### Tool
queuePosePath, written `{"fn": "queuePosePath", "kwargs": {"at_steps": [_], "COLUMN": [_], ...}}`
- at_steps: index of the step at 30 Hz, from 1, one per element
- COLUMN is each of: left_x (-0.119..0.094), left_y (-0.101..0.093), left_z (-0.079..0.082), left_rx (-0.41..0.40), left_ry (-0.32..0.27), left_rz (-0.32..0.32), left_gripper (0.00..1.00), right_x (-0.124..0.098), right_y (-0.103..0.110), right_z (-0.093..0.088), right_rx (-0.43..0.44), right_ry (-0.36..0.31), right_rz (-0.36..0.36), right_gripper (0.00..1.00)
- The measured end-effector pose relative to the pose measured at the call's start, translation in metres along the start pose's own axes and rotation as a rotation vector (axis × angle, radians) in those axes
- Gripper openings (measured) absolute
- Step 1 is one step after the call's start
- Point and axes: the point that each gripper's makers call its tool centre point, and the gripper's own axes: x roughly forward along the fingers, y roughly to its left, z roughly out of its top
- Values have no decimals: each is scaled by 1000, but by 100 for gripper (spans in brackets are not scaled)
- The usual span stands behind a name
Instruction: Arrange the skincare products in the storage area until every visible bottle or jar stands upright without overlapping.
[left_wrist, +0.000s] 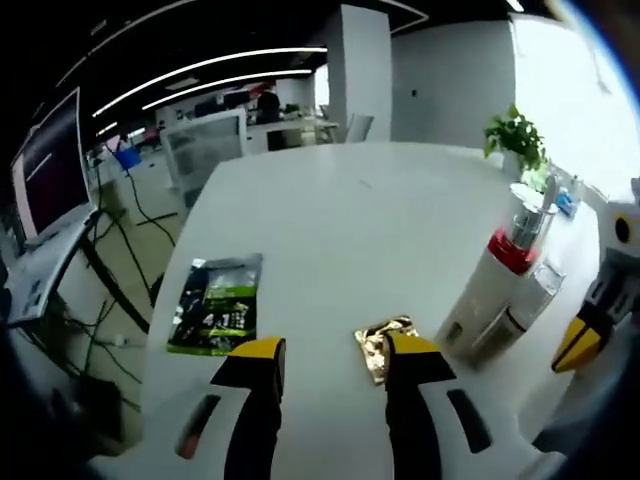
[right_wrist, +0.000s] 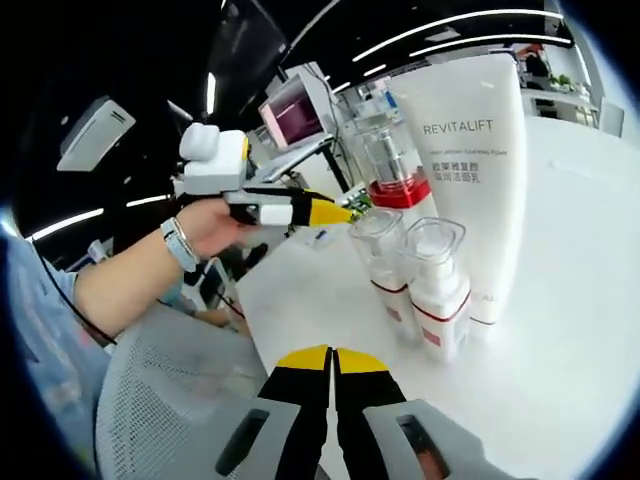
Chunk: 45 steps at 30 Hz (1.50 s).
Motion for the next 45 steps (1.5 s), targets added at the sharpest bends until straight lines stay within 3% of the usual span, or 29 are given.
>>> {"fn": "queuePosePath", "kwargs": {"at_steps": [5,7,10,11,14,17,23,30,34,36,37,38,45], "left_x": [-28,-42,-60,-61,-66,-62,-33,9,27,27,35,35,37], "left_y": [25,41,78,82,100,98,84,85,83,83,87,84,81], "left_z": [5,0,-27,-33,-71,-90,-83,-79,-87,-98,-85,-89,-85], "left_rx": [-59,-58,-101,-113,-204,-239,-224,-186,-195,-194,-113,-154,-139], "left_ry": [-30,-39,-5,4,65,91,138,225,286,350,283,307,284], "left_rz": [46,91,202,212,267,260,185,175,171,206,200,193,191], "left_gripper": [49,52,55,55,58,58,66,70,74,75,75,76,75], "right_x": [0,-2,-6,-6,-4,-3,1,1,1,1,1,1,1], "right_y": [2,3,3,3,3,5,5,-2,-3,-3,-4,-4,-4], "right_z": [5,8,12,12,12,10,4,1,1,0,-1,-1,-2], "right_rx": [-28,-40,-57,-59,-52,-52,-63,-56,-60,-63,-63,-64,-67], "right_ry": [-14,-26,-46,-46,-46,-38,-11,0,0,5,7,9,14], "right_rz": [-3,-8,-14,-16,-15,-10,-14,-33,-38,-41,-42,-43,-48], "right_gripper": [0,0,0,0,0,0,0,0,0,0,0,0,0]}}
